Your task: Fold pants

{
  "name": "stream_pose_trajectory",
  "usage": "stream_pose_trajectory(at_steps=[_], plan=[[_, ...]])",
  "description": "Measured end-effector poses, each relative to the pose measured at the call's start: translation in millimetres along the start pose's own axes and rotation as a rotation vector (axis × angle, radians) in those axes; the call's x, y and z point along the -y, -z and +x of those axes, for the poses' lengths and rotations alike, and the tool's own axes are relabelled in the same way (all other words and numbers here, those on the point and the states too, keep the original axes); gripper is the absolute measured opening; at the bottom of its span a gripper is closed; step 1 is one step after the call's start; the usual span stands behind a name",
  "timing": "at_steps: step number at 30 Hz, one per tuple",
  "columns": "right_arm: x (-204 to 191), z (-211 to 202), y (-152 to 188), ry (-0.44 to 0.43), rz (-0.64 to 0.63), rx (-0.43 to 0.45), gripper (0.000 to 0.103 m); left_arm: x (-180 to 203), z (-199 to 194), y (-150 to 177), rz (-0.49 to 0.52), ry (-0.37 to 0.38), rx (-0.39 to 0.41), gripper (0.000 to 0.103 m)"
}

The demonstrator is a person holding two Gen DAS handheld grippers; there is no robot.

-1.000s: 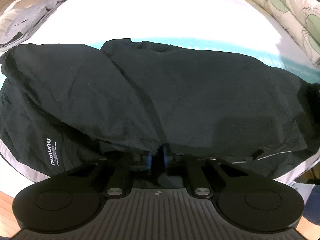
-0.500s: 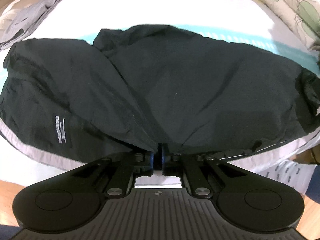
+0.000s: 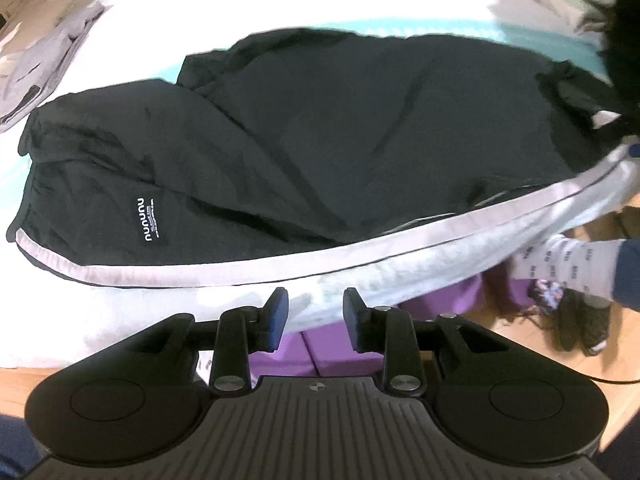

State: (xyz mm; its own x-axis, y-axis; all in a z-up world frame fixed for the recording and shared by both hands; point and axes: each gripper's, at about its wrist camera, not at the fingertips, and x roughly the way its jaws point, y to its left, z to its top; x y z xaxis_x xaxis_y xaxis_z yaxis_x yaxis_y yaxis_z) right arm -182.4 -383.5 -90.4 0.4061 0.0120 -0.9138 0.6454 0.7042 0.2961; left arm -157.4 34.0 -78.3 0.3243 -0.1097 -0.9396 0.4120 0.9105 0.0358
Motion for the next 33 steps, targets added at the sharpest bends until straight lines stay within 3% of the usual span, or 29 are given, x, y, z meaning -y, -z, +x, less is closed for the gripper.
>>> stream_pose_trajectory(at_steps=[5, 8, 11, 14, 19, 20, 25, 33], plan=[[-1.1, -19.8, -0.4, 0.008, -0.029, 0.069, 0.055, 2.4, -31.6, -20.0, -0.058, 0.075, 0.117, 0.029], [-5.1, -28.1, -0.9, 0.035, -0.065, 0.100, 0.055, 9.4, -26.8, -49.0, -0.071, 0.053, 0.175, 0.029], [-6.8, -20.4, -0.6, 0.054, -0.087, 0.063, 0.055, 16.5, -13.7, -69.9, -0.069, 0.037, 0.207, 0.029], [-6.3, -12.4, 0.8, 0.056, -0.093, 0.036, 0.055, 27.4, 16.1, -86.6, -0.046, 0.038, 0.180, 0.029], [-10.2, -9.5, 1.3, 0.074, -0.124, 0.032, 0.055, 38.7, 60.0, -77.1, -0.017, 0.006, 0.055, 0.030], [-9.3, -9.9, 0.3, 0.076, -0.120, 0.034, 0.055, 37.4, 59.0, -70.4, -0.018, 0.010, 0.096, 0.031], [-0.8, -10.8, -5.5, 0.085, -0.091, 0.039, 0.059, 39.7, 57.7, -56.4, 0.039, -0.027, 0.125, 0.031], [15.5, -12.7, -8.9, 0.087, -0.006, 0.039, 0.059, 27.8, 58.3, -57.5, 0.007, -0.010, 0.113, 0.031]])
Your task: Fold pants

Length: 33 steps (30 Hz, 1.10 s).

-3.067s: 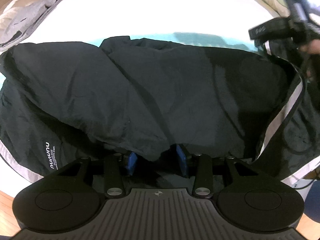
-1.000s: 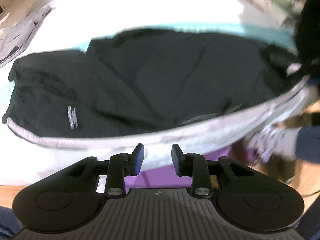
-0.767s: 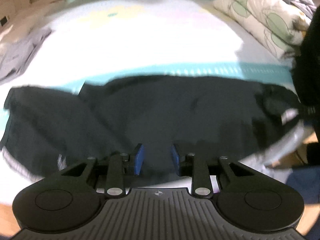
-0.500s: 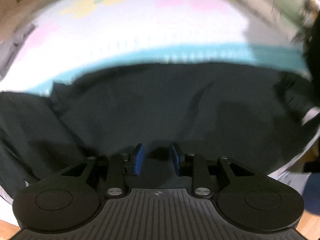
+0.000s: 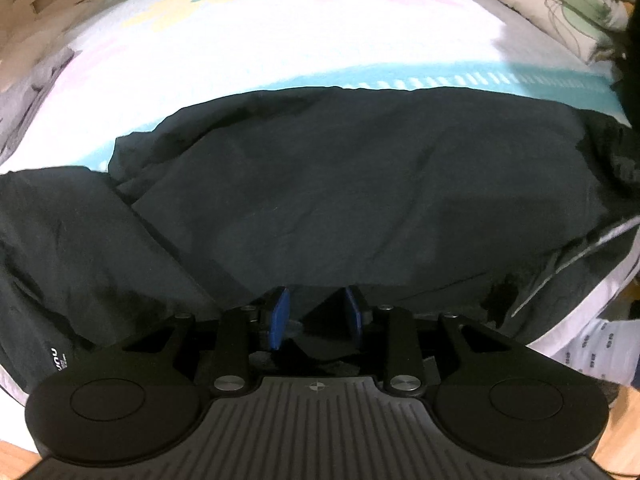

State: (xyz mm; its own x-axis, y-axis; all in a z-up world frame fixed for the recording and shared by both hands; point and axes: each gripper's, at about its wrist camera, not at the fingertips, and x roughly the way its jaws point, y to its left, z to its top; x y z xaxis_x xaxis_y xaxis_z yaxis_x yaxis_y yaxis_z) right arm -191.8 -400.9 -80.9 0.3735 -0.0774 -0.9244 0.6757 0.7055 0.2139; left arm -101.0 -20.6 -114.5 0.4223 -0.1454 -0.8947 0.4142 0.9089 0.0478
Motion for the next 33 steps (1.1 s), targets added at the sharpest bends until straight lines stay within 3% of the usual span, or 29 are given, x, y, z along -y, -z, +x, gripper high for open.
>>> stream_pose_trajectory(at_steps=[2, 6, 14, 22, 28, 33], plan=[[2.9, 1.0, -0.7, -0.009, 0.018, -0.012, 0.059, -0.4, 1.3, -1.3, 0.002, -0.004, -0.003, 0.031], [27.7, 0.9, -3.9, -0.094, 0.185, -0.026, 0.059, 0.0, -1.8, -0.7, 0.012, -0.017, 0.006, 0.031], [6.2, -13.0, -1.8, 0.110, 0.011, 0.101, 0.059, 4.2, -3.0, -0.8, 0.006, -0.030, 0.009, 0.031], [9.0, -21.6, -7.4, 0.215, -0.006, 0.187, 0.052, 7.6, -6.3, -0.8, 0.004, -0.043, 0.013, 0.031], [2.8, -35.4, -8.3, 0.104, -0.035, 0.256, 0.053, 8.3, -11.0, 3.2, 0.004, -0.041, -0.013, 0.030], [-33.6, -21.1, -4.4, 0.022, -0.158, 0.194, 0.054, 7.4, -12.3, 11.1, -0.015, 0.004, -0.076, 0.029]])
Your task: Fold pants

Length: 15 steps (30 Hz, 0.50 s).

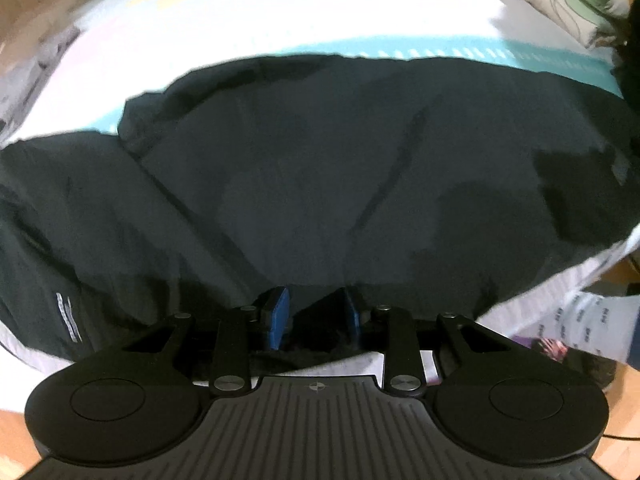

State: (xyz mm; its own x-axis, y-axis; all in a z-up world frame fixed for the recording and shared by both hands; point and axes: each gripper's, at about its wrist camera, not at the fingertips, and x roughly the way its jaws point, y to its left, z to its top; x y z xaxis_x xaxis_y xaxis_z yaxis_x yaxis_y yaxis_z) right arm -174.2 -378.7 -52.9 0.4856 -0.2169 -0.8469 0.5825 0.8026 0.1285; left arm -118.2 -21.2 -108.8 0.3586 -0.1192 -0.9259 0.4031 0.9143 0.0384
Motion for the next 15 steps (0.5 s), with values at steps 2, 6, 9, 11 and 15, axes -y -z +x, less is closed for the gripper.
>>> stream_pose_trajectory(at_steps=[2, 6, 9, 11, 15], plan=[[-15.4, 4.3, 2.1, -0.031, -0.045, -0.019, 0.054, -3.8, -0.1, 0.9, -0.015, 0.022, -0.020, 0.029], [-46.7, 6.3, 1.8, -0.115, -0.126, -0.039, 0.055, -13.5, -1.6, -0.4, -0.037, 0.059, -0.048, 0.029], [-73.1, 2.1, -2.1, -0.190, -0.181, -0.035, 0.061, -24.9, -12.9, -5.7, -0.071, 0.087, -0.036, 0.029], [-89.9, -3.6, -4.0, -0.245, -0.215, -0.020, 0.066, -39.2, -27.9, -13.4, -0.096, 0.063, 0.025, 0.029], [-130.6, -19.3, -3.8, -0.367, -0.299, 0.012, 0.066, -85.0, -56.8, -33.1, -0.151, -0.045, 0.132, 0.029]])
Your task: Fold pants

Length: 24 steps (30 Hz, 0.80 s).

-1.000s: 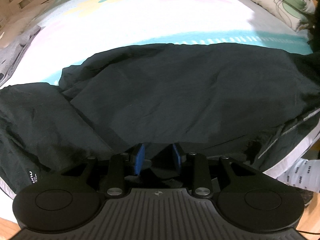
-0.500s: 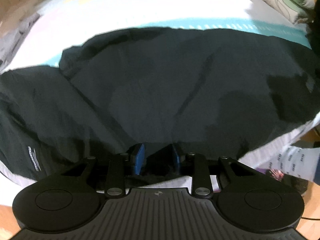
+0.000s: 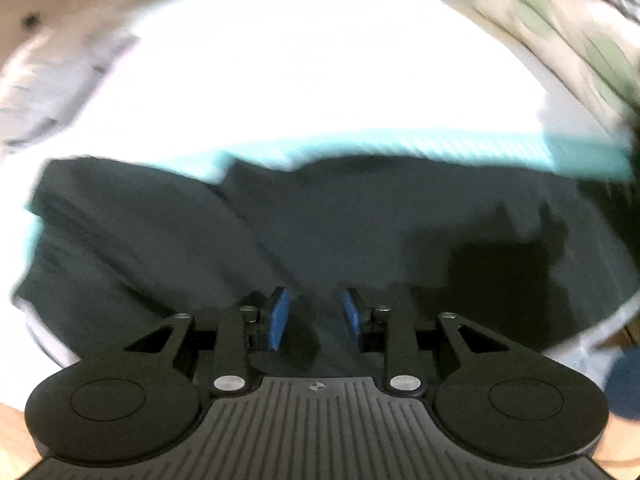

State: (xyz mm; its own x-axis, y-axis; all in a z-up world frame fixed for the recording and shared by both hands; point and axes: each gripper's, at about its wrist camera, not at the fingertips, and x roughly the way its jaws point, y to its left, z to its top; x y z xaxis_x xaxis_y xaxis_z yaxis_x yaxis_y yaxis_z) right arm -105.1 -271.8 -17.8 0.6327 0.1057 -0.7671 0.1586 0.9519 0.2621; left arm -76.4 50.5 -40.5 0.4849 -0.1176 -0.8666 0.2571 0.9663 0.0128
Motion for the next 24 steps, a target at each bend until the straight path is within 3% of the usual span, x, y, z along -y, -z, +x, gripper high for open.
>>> stream_pose_trajectory(at_steps=[6, 10, 17, 24], plan=[[-79.0, 5.4, -2.5, -0.172, -0.194, 0.040, 0.066, -95.7, -12.6, -37.7, -0.136, -0.182, 0.040, 0.030], [-139.3, 7.3, 6.4, -0.275, -0.343, 0.063, 0.066, -149.4, -12.3, -37.9, -0.189, -0.284, 0.021, 0.030], [-250.0, 17.9, 28.9, -0.416, -0.584, 0.129, 0.066, -212.1, -16.8, -21.5, -0.359, -0.330, -0.005, 0.030], [-344.2, 24.1, 47.7, -0.437, -0.790, 0.254, 0.066, -234.8, -36.7, -11.5, -0.457, -0.369, 0.048, 0.030]])
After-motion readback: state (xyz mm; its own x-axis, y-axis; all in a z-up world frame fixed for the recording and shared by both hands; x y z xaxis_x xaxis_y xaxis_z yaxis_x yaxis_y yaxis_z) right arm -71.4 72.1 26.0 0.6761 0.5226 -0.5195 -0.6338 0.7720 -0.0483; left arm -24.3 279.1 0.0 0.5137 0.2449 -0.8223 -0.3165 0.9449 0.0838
